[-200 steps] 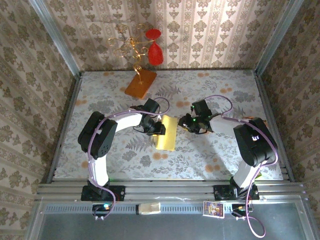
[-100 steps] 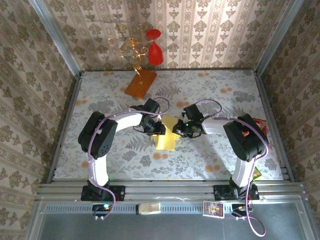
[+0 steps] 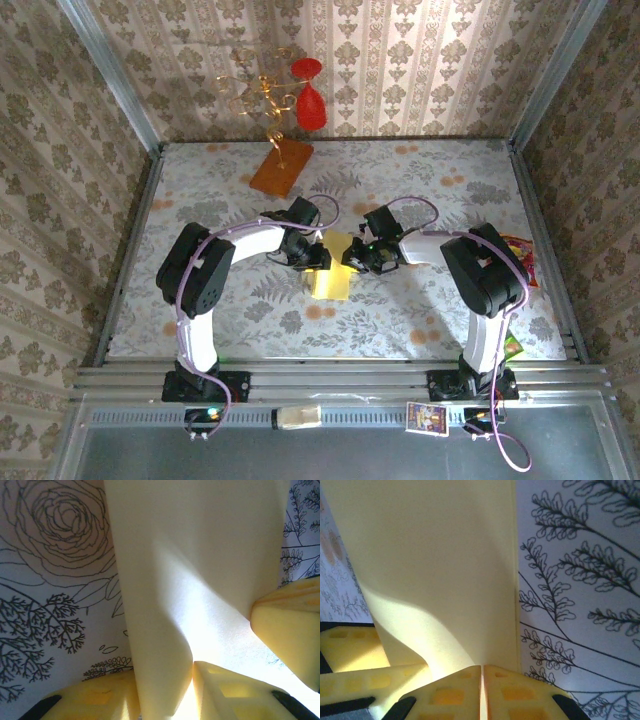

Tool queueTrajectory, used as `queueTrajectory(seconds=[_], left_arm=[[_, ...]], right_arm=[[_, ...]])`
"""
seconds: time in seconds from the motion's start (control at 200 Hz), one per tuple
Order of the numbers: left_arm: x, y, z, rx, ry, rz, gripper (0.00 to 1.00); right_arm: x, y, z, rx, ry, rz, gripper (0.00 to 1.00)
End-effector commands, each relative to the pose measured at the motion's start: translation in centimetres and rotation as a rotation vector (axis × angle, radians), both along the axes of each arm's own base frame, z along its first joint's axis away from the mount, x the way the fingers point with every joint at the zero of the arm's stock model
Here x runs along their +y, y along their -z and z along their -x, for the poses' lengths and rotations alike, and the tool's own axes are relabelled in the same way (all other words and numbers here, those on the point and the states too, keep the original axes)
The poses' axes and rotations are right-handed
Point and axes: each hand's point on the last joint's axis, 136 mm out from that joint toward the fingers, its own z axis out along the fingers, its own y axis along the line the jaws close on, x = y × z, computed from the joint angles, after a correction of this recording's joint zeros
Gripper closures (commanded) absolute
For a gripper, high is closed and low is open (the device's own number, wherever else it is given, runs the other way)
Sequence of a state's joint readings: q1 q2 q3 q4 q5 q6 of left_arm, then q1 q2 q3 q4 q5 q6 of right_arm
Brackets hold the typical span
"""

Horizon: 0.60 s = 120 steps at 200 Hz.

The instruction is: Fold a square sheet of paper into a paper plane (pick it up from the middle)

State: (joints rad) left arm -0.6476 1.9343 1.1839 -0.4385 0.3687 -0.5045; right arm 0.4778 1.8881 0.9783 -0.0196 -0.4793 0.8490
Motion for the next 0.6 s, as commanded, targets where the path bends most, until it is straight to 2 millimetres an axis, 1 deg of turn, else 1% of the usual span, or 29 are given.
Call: queueTrajectory(seconds=[0.0,0.09,0.195,0.235,0.3,0.4,0.43,0.49,0.525,0.595], left_arm=[[2.5,6.5,3.7,0.114,0.006,-0.152,0.65],[2.5,4.7,2.6,0.076,-0.039,-0.113,0.64],[2.8,0.8,0.2,-0.027,-0.123,-0.049,0.59],[3.0,-0.9,-0.6,-0.07,-0.152,-0.025,0.56],[3.3,-3.3,-1.7,-0.131,-0.191,0.011,0.54],[3.6,-5.7,-2.7,-0.192,-0.23,0.047,0.53],[3.3,-6.3,-2.9,-0.205,-0.229,0.067,0.54],[2.2,-7.3,-3.0,-0.204,-0.223,0.129,0.58],[1.2,-7.8,-3.0,-0.2,-0.218,0.175,0.62],[-1.0,-8.1,-2.7,-0.173,-0.203,0.256,0.7]], right_arm=[[-1.7,3.0,2.3,0.101,-0.052,0.107,0.87],[-3.1,4.1,3.4,0.139,-0.101,0.164,0.87],[-4.2,5.3,4.4,0.178,-0.16,0.208,0.87],[-4.5,5.5,4.7,0.189,-0.179,0.217,0.87],[-4.6,5.9,4.9,0.199,-0.201,0.228,0.88],[-4.8,6.1,5.0,0.205,-0.207,0.24,0.89],[-4.9,6.1,5.0,0.206,-0.204,0.24,0.89],[-4.9,6.2,5.0,0.21,-0.2,0.241,0.89],[-4.9,6.3,5.0,0.212,-0.197,0.247,0.89],[-5.2,6.5,5.0,0.218,-0.19,0.257,0.9]])
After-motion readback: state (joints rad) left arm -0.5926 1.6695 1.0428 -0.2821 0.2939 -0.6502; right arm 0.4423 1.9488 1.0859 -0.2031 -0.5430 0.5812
